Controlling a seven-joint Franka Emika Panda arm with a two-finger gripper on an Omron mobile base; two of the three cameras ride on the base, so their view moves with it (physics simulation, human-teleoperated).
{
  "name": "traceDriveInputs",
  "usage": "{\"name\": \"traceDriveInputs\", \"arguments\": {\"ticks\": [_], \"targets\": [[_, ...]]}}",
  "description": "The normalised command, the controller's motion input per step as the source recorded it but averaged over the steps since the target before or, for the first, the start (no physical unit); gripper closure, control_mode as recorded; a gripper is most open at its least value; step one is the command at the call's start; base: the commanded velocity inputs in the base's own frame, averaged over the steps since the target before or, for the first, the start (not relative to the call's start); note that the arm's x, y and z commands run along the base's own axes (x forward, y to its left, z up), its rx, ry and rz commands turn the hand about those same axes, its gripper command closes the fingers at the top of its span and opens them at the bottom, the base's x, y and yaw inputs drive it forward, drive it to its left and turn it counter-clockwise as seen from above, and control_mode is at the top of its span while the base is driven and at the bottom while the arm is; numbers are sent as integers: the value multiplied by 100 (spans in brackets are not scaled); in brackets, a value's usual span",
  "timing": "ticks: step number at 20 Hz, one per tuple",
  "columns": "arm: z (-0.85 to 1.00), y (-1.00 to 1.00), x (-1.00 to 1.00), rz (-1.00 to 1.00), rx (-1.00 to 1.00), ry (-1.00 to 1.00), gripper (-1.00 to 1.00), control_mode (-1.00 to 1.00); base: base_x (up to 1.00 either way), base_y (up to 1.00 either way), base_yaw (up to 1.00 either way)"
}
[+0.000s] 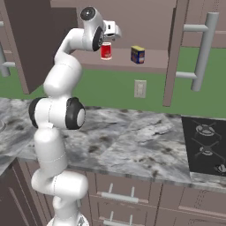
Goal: Restock the canned food cabinet by taking the new fresh canned food from the counter and placing it in the cabinet. Then, take the old canned food from the cabinet and place it on the counter.
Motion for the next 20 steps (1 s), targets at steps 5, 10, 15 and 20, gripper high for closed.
{"name": "traceDriveInputs", "arguments": {"ticks": [5, 10, 15, 20], "targets": [[4, -2, -25, 0, 0, -19, -100, -100, 0, 0, 0], [12, -34, -97, 0, 0, -19, -100, -100, 0, 0, 0], [15, -70, -100, -2, 0, -5, -100, -100, 0, 0, 0], [2, -81, -100, -5, 0, 7, -100, -100, 0, 0, 0]]}}
